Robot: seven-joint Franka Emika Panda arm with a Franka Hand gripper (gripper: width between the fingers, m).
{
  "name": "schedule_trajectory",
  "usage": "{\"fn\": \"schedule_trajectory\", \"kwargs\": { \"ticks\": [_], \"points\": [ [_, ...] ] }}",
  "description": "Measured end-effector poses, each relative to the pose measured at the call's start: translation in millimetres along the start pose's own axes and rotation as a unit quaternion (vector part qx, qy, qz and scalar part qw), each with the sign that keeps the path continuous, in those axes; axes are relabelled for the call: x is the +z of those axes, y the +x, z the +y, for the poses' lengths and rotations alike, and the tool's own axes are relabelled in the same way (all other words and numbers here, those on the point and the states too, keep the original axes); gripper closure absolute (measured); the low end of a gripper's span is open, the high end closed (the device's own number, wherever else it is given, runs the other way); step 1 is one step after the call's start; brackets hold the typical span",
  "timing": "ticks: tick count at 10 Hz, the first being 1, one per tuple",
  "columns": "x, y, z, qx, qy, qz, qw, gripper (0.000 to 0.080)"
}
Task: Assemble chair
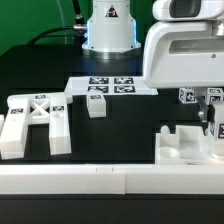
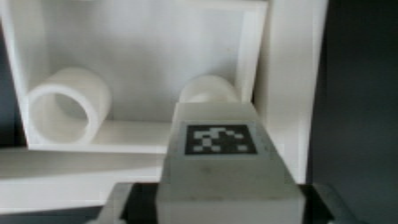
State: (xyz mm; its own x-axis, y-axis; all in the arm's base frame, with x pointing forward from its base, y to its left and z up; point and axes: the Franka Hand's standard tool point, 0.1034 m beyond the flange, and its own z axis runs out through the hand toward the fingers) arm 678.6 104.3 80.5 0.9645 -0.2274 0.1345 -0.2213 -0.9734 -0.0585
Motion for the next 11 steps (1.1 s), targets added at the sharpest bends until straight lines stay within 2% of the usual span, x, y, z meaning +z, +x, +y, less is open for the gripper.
{"fn": "schedule_trajectory", "kwargs": {
  "ticks": [3, 5, 10, 11],
  "points": [
    [0.9, 1.5, 0.7, 0.183, 0.008, -0.003, 0.983, 0.0510],
    [1.3, 1.8, -0.6, 0.285, 0.009, -0.005, 0.958, 0.0509],
    [1.6, -0.3, -3.4, 0.411, 0.007, -0.011, 0.912, 0.0509],
    [1.7, -0.6, -3.6, 0.451, 0.007, -0.012, 0.893, 0.0509]
  ]
}}
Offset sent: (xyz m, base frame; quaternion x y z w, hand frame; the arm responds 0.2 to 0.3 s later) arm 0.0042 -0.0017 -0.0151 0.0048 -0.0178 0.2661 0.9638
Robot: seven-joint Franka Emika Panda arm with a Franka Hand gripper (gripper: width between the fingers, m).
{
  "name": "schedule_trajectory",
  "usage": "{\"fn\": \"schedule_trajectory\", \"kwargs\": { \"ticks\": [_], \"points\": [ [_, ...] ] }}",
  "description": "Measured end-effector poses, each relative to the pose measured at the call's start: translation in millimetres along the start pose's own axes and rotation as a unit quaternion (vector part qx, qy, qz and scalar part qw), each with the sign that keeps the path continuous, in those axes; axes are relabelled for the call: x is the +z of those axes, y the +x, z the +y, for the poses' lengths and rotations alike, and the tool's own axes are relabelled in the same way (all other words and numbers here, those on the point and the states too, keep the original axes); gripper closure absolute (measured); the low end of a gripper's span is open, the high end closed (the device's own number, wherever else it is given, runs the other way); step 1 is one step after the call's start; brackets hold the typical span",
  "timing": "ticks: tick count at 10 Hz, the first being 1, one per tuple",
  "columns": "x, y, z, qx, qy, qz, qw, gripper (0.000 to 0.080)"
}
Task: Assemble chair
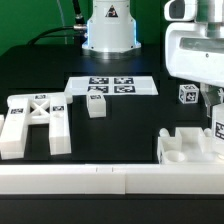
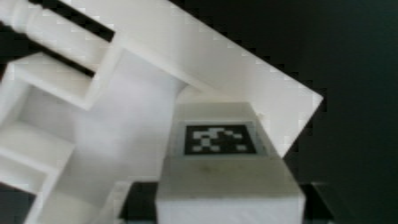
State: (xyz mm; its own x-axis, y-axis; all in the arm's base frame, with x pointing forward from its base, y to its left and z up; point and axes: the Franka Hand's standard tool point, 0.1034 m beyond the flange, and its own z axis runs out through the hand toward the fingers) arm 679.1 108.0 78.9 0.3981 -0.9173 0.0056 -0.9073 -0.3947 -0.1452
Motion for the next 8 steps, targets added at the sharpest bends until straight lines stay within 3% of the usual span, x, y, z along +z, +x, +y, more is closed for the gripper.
{"fn": "schedule_trajectory", "kwargs": {
  "ticks": [3, 4, 5, 6, 7, 8],
  "points": [
    [0.2, -0.5, 0.1, 0.080, 0.000, 0.000, 0.997, 0.0509],
    [0.3, -0.8, 0.1, 0.069, 0.000, 0.000, 0.998, 0.0455],
    [0.2, -1.9, 0.0, 0.053, 0.000, 0.000, 0.999, 0.0455],
    [-0.2, -6.0, -1.3, 0.025, -0.001, 0.000, 1.000, 0.0265],
    [-0.1, -10.7, -2.5, -0.022, -0.001, 0.000, 1.000, 0.0186],
    [-0.3, -11.5, -3.1, -0.075, 0.000, -0.001, 0.997, 0.0186]
  ]
}}
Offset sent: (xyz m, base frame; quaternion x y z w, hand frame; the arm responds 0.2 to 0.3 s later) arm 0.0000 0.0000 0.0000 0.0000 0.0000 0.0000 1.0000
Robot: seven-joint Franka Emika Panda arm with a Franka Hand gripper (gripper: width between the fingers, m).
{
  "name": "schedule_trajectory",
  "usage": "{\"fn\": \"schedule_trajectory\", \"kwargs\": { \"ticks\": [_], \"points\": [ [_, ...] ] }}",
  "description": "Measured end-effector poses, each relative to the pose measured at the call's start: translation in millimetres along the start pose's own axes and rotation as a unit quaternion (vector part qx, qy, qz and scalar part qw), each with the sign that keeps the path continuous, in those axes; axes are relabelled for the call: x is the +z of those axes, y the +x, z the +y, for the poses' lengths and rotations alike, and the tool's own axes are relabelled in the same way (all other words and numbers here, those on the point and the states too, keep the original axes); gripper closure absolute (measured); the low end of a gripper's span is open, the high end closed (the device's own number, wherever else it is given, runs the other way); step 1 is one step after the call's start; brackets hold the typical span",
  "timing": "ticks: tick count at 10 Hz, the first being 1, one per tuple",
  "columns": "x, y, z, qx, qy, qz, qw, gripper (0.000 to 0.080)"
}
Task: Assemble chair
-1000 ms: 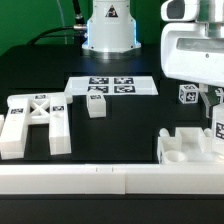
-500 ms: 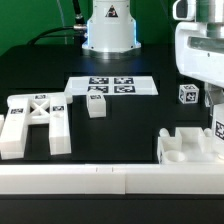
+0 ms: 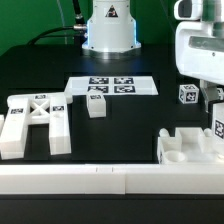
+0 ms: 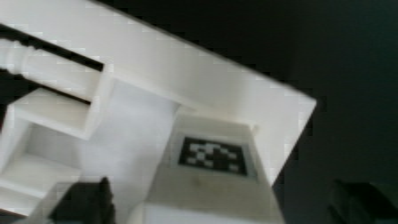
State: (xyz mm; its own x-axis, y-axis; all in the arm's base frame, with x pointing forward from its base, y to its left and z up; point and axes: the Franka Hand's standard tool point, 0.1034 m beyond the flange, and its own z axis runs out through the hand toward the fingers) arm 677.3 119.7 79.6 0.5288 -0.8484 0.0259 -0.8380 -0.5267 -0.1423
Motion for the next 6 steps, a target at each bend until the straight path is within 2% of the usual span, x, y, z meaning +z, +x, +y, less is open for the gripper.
{"fn": "schedule_trajectory", "kwargs": {
  "ticks": [1, 6],
  "points": [
    [-0.2, 0.0, -0.3, -0.037, 0.000, 0.000, 0.999, 0.0157],
    [0.3, 0.8, 0.6, -0.200, -0.001, 0.001, 0.980, 0.0151]
  ]
}}
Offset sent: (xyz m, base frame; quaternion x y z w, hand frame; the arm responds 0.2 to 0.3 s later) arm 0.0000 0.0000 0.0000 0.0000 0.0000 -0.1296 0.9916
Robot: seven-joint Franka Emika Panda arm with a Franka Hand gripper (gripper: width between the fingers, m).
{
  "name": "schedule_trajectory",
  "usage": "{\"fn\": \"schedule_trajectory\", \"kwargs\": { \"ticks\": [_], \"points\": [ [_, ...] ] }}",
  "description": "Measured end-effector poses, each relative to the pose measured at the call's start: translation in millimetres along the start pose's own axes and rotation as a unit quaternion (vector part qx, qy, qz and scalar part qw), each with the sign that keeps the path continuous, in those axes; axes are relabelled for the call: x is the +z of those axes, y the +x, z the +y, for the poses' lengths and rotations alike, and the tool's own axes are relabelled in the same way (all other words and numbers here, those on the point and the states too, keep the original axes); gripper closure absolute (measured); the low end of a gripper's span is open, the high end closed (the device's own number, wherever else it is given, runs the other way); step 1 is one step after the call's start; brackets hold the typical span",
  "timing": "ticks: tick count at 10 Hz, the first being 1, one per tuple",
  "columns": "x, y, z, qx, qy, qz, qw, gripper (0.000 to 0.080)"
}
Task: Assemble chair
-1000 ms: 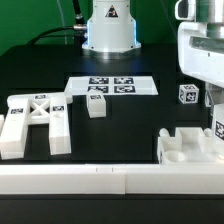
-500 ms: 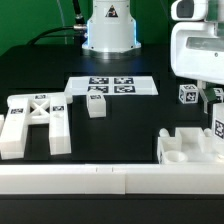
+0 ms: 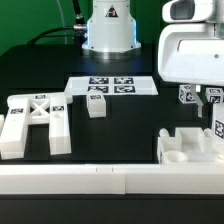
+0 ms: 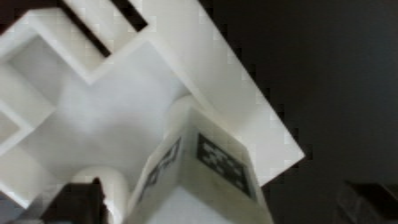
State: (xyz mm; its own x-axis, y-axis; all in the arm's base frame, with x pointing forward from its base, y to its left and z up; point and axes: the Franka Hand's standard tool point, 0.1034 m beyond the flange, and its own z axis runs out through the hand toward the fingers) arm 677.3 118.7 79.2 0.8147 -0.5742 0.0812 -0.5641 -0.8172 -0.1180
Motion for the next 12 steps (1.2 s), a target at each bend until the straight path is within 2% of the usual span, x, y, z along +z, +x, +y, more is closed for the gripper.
{"fn": "schedule_trajectory", "kwargs": {
  "ticks": [2, 6, 9, 10, 11, 12],
  "points": [
    [-0.4, -3.1, -3.1, -0.102, -0.009, 0.006, 0.995, 0.0151],
    [1.0, -4.5, -2.6, -0.232, -0.016, 0.009, 0.972, 0.0151],
    [0.8, -0.6, 1.3, -0.333, -0.018, 0.008, 0.943, 0.0151],
    [0.6, 1.9, 3.8, -0.380, -0.022, 0.008, 0.925, 0.0151],
    [0.7, 3.5, 5.6, -0.387, -0.022, 0.008, 0.922, 0.0151],
    [1.1, 3.1, 5.4, -0.386, -0.022, 0.008, 0.922, 0.0247]
  ]
}}
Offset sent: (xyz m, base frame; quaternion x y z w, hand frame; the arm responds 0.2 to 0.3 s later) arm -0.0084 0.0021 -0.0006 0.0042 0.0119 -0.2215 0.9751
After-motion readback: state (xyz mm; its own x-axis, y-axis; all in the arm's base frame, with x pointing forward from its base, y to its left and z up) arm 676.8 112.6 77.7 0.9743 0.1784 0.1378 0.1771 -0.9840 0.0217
